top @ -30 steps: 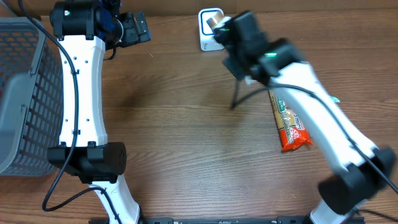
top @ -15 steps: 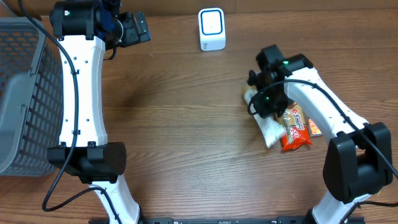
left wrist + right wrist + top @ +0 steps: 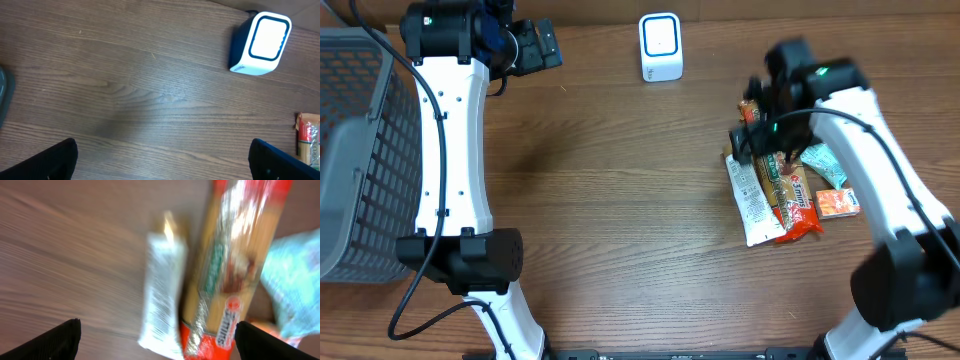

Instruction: Scan the item barcode

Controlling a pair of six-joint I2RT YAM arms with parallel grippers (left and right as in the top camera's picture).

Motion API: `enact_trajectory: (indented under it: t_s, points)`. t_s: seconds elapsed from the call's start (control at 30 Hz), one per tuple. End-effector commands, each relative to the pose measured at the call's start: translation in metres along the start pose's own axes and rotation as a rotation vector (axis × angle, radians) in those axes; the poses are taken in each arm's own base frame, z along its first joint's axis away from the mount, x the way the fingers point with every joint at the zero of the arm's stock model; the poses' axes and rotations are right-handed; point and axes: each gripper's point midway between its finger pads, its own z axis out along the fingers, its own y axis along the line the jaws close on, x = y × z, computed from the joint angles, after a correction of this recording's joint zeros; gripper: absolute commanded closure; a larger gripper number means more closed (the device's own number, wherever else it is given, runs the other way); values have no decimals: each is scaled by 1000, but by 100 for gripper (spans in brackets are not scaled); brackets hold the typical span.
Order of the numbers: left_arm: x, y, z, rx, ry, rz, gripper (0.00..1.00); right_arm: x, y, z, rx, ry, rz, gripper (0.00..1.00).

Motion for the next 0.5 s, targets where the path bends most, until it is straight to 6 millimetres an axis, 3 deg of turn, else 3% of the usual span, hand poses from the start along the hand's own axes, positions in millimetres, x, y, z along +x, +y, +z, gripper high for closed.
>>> enact_trajectory:
  t_s: [0.0, 0.1, 0.17, 0.27, 0.47]
  points:
    - [-1, 0, 0, -5, -3, 13, 0, -33, 56, -125, -163, -354, -88, 0]
    - [-1, 0, 0, -4, -3, 13, 0, -41, 83, -185, -254, -525, -159, 0]
    - [-1, 0, 0, -4, -3, 13, 0, -41, 90, -212, -270, -597, -190, 0]
    - [-1, 0, 0, -4, -3, 13, 0, -33, 84, -233, -213, -648, -190, 0]
    - [-1, 0, 0, -4, -3, 13, 0, -16, 53, -268, -114, -744, -20, 0]
